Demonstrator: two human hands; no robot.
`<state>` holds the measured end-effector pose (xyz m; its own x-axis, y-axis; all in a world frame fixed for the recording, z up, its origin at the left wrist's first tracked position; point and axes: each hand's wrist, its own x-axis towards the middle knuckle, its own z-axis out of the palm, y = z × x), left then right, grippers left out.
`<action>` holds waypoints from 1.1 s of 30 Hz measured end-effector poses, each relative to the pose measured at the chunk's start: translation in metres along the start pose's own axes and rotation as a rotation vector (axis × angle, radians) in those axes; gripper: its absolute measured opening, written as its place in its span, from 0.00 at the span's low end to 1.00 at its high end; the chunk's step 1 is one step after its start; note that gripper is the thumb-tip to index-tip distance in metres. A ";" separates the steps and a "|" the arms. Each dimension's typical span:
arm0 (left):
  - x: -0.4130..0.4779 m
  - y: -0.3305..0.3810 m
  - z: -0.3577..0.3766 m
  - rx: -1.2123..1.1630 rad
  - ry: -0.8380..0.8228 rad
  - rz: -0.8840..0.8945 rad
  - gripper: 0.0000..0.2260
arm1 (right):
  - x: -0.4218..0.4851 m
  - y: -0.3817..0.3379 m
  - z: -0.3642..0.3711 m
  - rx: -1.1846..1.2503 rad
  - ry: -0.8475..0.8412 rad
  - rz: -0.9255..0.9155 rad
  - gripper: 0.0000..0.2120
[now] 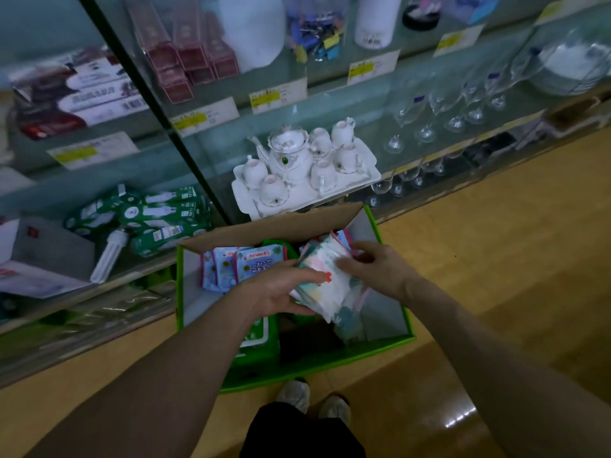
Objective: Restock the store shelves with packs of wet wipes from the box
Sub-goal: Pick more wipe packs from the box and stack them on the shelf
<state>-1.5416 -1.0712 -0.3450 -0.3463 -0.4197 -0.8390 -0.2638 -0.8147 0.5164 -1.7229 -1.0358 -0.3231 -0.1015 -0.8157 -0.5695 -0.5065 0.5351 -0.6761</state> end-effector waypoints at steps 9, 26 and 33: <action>-0.011 0.012 0.014 -0.293 0.059 -0.013 0.16 | -0.008 0.008 0.003 0.267 0.131 0.173 0.16; -0.002 0.036 0.033 -0.293 0.175 0.143 0.13 | 0.000 0.001 0.001 0.573 0.228 0.091 0.11; -0.001 0.047 0.023 -0.347 0.142 0.118 0.09 | -0.005 0.003 -0.014 0.966 -0.020 0.095 0.08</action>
<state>-1.5740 -1.0999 -0.3156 -0.2214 -0.5499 -0.8054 0.0993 -0.8343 0.5424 -1.7359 -1.0333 -0.3164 -0.0867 -0.7608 -0.6432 0.4256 0.5555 -0.7144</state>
